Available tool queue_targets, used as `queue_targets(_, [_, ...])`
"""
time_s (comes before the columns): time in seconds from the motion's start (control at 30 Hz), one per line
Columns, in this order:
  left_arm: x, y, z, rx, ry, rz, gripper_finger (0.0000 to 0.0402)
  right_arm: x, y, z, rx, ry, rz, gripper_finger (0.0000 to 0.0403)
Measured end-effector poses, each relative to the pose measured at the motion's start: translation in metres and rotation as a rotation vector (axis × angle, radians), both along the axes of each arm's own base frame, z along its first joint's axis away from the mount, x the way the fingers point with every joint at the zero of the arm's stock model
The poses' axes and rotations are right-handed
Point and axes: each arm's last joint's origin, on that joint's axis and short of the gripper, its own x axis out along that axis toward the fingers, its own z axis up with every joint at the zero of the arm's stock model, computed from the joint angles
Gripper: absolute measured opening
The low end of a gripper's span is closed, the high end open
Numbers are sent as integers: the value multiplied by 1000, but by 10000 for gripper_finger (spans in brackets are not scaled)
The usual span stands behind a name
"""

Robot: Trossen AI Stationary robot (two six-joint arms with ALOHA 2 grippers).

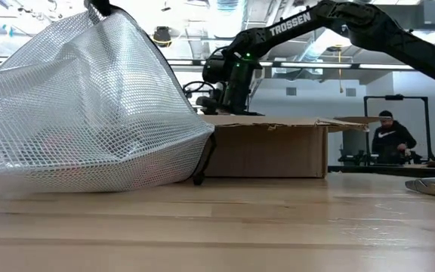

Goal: Unpack boxes
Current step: Put the white game cards into the transparent zip bag

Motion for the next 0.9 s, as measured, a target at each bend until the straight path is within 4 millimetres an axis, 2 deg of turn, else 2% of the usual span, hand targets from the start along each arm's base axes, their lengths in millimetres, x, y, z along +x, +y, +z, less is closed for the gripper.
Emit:
queue_targets(0.3, [0, 0, 0, 6, 2, -19, 0, 12, 9, 2, -24, -65, -2, 386])
queue_targets(0.43, [0, 0, 0, 6, 1, -18, 0, 9, 11, 1, 50, -49, -161, 386])
queue_targets(0.63, [0, 0, 0, 5, 0, -17, 0, 3, 11, -2, 91, -11, -268, 386])
queue_targets(0.9, [0, 0, 0, 11, 7, -25, 0, -4, 18, -37, 129, 91, -380, 386])
